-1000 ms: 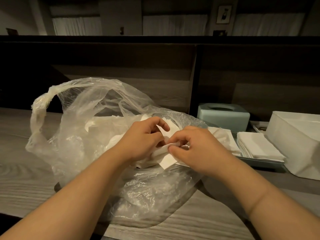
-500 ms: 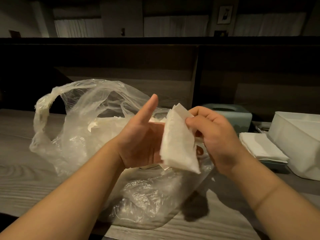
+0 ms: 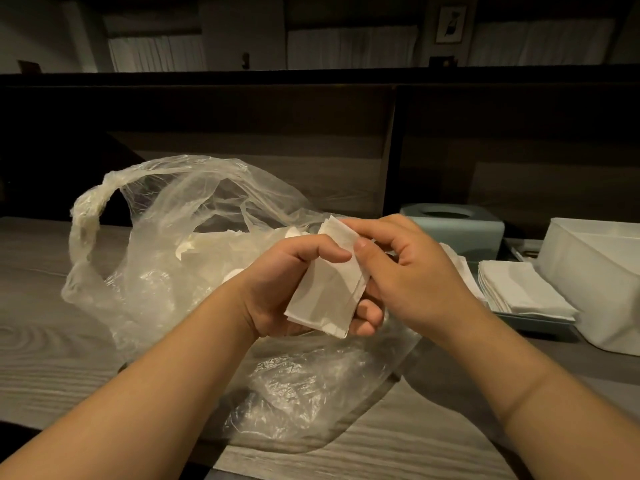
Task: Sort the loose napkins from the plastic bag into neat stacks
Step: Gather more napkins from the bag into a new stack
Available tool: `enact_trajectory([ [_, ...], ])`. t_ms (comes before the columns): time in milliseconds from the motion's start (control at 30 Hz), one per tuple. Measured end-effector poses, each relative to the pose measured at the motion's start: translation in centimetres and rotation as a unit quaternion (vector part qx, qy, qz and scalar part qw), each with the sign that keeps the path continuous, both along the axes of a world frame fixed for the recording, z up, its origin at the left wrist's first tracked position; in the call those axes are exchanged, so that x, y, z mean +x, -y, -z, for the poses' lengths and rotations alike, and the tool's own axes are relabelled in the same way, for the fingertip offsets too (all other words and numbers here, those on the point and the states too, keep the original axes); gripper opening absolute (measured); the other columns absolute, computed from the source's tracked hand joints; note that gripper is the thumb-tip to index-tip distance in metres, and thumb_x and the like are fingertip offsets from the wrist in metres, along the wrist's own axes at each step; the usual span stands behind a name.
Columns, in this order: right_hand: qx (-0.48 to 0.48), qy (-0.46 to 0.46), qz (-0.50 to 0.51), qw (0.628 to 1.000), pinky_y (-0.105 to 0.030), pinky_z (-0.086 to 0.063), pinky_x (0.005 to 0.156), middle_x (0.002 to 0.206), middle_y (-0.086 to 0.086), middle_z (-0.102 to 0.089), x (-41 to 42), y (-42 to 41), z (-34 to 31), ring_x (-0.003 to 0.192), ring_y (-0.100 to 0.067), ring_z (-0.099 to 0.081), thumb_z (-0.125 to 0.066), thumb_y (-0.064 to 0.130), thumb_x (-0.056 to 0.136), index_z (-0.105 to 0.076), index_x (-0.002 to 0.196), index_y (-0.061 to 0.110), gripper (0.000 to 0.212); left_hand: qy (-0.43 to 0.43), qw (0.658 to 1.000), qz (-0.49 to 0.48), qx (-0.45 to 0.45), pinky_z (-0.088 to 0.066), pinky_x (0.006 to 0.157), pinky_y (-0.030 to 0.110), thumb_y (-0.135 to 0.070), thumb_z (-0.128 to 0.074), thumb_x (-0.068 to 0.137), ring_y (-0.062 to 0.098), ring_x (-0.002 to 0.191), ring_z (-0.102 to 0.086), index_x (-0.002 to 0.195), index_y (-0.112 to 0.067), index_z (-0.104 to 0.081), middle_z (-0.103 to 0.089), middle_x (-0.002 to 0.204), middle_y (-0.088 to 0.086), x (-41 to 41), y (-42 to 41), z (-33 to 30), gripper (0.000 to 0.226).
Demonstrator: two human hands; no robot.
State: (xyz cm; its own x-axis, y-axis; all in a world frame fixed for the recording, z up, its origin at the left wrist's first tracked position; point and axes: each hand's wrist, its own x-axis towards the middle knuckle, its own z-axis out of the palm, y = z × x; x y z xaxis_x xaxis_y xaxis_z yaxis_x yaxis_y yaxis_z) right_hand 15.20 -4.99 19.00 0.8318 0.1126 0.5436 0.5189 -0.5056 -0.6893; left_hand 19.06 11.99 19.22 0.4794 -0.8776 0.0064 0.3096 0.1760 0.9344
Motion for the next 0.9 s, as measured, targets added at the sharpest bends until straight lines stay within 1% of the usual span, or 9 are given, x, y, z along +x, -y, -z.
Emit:
enact_trajectory([
  [67,-0.006,-0.003,-0.003,1.000,-0.011,-0.044,0.084,0.110,0.021,-0.055,-0.04,0.13,0.02,0.102,0.007,-0.053,-0.053,0.033,0.103,-0.061,0.109,0.060,0.029,0.000,1.000,0.000,-0.005,-0.053,0.086,0.044,-0.020,-0.047,0.088,0.036,0.085,-0.064,0.119,-0.001,-0.060,-0.064,0.093,0.025,-0.03,-0.02,-0.01,0.039],
  [167,0.009,-0.002,-0.006,1.000,-0.009,-0.047,0.078,0.110,0.019,-0.055,-0.01,0.22,0.11,0.101,0.007,-0.054,-0.057,0.034,0.100,-0.066,0.118,0.050,0.025,0.000,1.000,0.001,-0.008,-0.053,0.085,0.044,-0.019,-0.052,0.085,0.035,0.085,-0.065,0.120,-0.002,-0.060,-0.065,0.092,0.023,-0.05,-0.06,-0.08,0.039],
  [267,0.020,-0.004,-0.015,1.000,-0.005,-0.046,0.072,0.109,0.016,-0.057,-0.11,0.09,0.06,0.095,0.004,-0.059,-0.060,0.033,0.100,-0.068,0.110,0.047,0.020,0.015,1.000,-0.008,-0.002,-0.054,0.083,0.046,-0.018,-0.058,0.082,0.039,0.083,-0.065,0.126,-0.001,-0.054,-0.064,0.093,0.026,0.03,-0.09,-0.09,0.047],
  [333,0.008,0.001,-0.005,1.000,-0.005,-0.046,0.073,0.108,0.015,-0.057,-0.29,0.03,0.04,0.095,0.004,-0.058,-0.061,0.034,0.099,-0.068,0.115,0.045,0.021,0.010,1.000,-0.012,0.009,-0.055,0.082,0.045,-0.018,-0.058,0.081,0.039,0.081,-0.067,0.121,0.000,-0.057,-0.065,0.092,0.026,0.00,-0.15,-0.12,0.044],
  [467,0.061,-0.002,-0.042,0.997,-0.006,-0.048,0.058,0.107,0.008,-0.058,-0.77,-0.17,-0.26,0.079,0.000,-0.065,-0.063,0.026,0.098,-0.070,0.106,0.038,0.016,0.016,1.000,-0.017,0.016,-0.054,0.082,0.045,-0.017,-0.054,0.080,0.038,0.080,-0.067,0.117,0.002,-0.057,-0.063,0.092,0.026,-0.06,-0.16,-0.17,0.042],
  [567,0.037,0.027,-0.013,0.999,-0.007,-0.048,0.068,0.104,0.012,-0.059,-0.50,-0.09,-0.12,0.086,0.000,-0.062,-0.065,0.033,0.096,-0.072,0.109,0.040,0.016,0.020,0.999,-0.021,0.018,-0.054,0.082,0.045,-0.015,-0.050,0.081,0.038,0.080,-0.066,0.123,-0.002,-0.054,-0.064,0.091,0.025,0.02,-0.15,-0.03,0.044],
  [633,0.032,0.046,0.000,0.998,-0.010,-0.048,0.073,0.101,0.015,-0.060,-0.24,-0.02,0.02,0.092,-0.001,-0.060,-0.067,0.033,0.094,-0.072,0.104,0.039,0.013,0.024,0.999,-0.017,0.015,-0.052,0.084,0.046,-0.013,-0.049,0.082,0.038,0.080,-0.066,0.126,-0.003,-0.055,-0.065,0.091,0.025,0.07,-0.20,0.03,0.045],
  [733,0.041,0.061,0.005,0.997,-0.015,-0.051,0.074,0.098,0.014,-0.061,-0.15,-0.01,0.18,0.093,-0.005,-0.061,-0.069,0.032,0.092,-0.073,0.099,0.038,0.010,0.021,0.999,-0.012,0.023,-0.053,0.084,0.046,-0.018,-0.058,0.079,0.036,0.082,-0.066,0.120,-0.001,-0.059,-0.066,0.091,0.024,0.11,-0.17,0.06,0.045],
  [900,0.048,0.053,-0.001,0.997,-0.011,-0.048,0.071,0.099,0.012,-0.063,-0.07,0.02,0.22,0.093,-0.003,-0.061,-0.072,0.023,0.093,-0.079,0.105,0.035,0.019,0.014,0.999,0.001,0.034,-0.054,0.085,0.044,-0.021,-0.056,0.079,0.036,0.084,-0.065,0.114,0.001,-0.061,-0.062,0.094,0.026,0.13,-0.24,0.00,0.042],
])
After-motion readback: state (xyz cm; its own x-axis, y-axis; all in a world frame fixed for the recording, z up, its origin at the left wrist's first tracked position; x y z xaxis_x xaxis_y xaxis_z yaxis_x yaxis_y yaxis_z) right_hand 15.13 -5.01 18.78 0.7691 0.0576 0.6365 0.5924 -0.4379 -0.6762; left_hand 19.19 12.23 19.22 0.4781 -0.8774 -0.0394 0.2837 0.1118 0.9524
